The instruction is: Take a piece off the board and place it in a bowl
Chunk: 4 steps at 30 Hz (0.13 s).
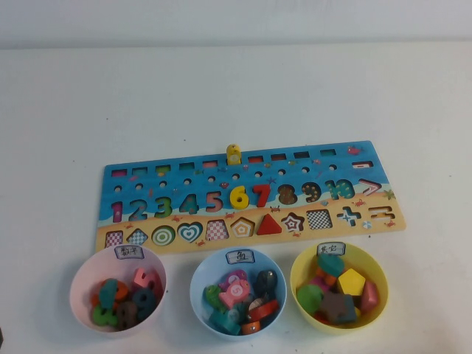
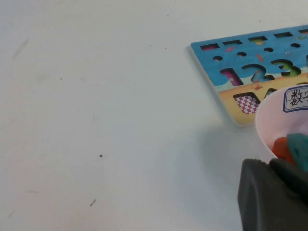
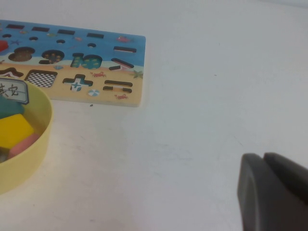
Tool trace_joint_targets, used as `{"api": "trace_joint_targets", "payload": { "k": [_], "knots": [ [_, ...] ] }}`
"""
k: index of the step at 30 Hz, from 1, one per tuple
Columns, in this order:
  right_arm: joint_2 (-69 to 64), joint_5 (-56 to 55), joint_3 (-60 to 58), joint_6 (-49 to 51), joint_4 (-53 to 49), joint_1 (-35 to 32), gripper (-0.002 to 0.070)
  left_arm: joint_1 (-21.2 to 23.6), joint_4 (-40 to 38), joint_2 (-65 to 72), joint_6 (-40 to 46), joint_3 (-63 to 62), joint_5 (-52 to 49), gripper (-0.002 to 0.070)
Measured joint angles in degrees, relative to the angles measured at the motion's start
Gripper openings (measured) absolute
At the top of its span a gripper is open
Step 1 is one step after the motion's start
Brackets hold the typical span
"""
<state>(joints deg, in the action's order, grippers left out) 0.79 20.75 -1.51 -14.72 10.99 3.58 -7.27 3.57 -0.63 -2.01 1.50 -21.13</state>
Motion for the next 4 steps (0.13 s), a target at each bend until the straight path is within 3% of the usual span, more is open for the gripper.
{"api": "trace_joint_targets", "payload": {
  "k": [4],
  "knots": [
    [0.0, 0.0, 0.0, 0.0, 0.0, 0.0, -0.0017, 0.0, 0.1, 0.0, -0.3, 0.0, 0.0, -0.0002]
  ]
}}
